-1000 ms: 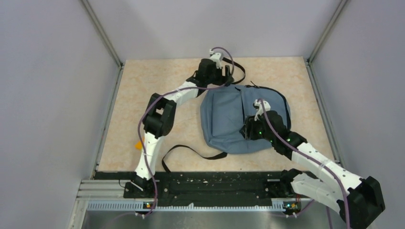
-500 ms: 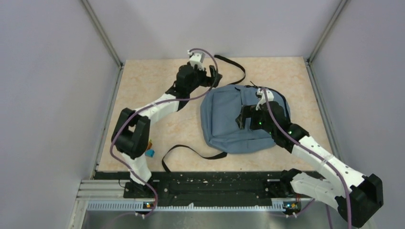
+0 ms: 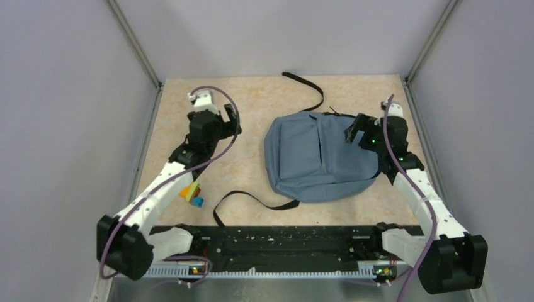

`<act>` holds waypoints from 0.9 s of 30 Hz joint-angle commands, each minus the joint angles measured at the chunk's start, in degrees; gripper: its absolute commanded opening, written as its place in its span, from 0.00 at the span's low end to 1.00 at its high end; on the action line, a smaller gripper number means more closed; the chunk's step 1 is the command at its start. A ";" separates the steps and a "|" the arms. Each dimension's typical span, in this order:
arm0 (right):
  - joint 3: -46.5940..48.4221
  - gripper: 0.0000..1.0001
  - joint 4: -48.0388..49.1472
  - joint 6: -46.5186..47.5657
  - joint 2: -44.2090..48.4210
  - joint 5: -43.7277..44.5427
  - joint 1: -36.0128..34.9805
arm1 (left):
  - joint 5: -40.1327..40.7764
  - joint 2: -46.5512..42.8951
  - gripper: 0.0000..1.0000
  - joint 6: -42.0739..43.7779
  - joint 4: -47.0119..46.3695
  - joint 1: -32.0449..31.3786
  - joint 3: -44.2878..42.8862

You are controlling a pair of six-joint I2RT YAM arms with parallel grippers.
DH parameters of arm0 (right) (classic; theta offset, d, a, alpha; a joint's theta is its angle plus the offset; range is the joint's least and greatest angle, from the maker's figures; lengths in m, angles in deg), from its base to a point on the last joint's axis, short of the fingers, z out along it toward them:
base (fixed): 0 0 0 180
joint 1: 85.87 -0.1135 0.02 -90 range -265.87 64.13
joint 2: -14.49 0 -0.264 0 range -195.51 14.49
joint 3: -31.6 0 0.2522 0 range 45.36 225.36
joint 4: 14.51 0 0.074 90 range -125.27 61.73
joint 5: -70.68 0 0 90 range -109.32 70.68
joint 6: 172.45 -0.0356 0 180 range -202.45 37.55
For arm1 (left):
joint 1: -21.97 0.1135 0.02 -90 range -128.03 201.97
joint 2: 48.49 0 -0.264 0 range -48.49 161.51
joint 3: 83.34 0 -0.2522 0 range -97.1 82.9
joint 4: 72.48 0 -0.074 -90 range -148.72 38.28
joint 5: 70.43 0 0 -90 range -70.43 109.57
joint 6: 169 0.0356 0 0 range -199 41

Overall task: Pack the student bag
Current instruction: Reset both arms

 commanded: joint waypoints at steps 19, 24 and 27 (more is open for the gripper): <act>-17.52 0.99 19.63 10.54 35.19 11.08 3.62 | 18.35 -39.92 0.98 7.59 32.34 0.11 0.75; -17.94 0.99 20.07 10.42 36.92 11.11 3.55 | 16.76 -40.60 0.98 7.96 31.12 0.11 0.88; -18.07 0.99 19.77 10.36 36.72 10.61 3.63 | 17.27 -40.45 0.99 7.76 31.56 0.12 0.89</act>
